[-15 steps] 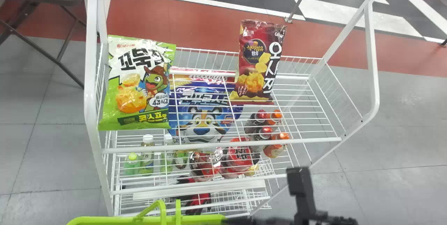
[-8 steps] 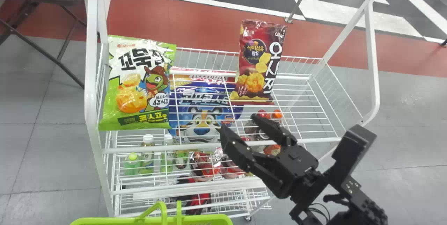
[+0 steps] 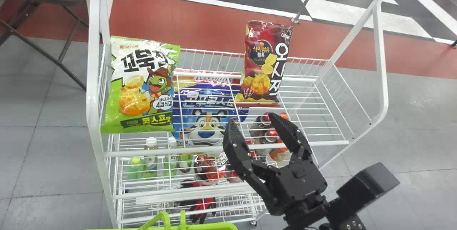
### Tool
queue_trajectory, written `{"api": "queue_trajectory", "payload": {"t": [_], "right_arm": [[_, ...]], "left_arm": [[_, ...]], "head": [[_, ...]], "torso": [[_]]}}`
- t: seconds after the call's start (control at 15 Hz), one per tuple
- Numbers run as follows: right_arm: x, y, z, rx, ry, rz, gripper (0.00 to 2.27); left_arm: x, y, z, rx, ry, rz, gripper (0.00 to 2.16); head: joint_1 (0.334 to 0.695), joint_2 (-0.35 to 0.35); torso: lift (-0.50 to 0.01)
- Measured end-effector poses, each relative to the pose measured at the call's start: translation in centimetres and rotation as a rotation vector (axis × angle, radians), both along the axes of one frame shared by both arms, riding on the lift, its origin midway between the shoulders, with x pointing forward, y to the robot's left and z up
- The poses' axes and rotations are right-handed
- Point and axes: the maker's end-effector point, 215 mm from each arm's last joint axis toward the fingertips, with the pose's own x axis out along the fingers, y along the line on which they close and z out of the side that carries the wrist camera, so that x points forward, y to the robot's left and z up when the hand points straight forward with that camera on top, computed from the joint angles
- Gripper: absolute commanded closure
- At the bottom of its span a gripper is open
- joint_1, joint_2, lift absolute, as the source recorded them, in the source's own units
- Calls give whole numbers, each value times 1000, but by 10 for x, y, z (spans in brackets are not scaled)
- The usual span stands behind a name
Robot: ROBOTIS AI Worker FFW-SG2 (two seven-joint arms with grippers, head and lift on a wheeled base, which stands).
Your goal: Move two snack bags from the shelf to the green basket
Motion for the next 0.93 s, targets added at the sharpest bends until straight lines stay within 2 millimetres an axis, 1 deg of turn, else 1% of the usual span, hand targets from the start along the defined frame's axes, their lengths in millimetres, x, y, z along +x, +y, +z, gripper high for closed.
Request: {"api": "queue_trajectory", "payload": {"t": [0.13, 0.27, 0.93], "right_arm": [[-2, 4, -8, -4, 36, -14, 130], [-4, 3, -13, -12, 56, -34, 144], [-4, 7, 4, -73, -29, -48, 174]], "left_arm": [[-3, 0, -1, 0, 5, 2, 2121], [-3, 0, 0, -2, 4, 3, 2121], [-3, 0, 1, -12, -19, 13, 2121]], "head": [[695, -350], [695, -350], [695, -350]], "torso": [[-13], [-13], [-13]]}}
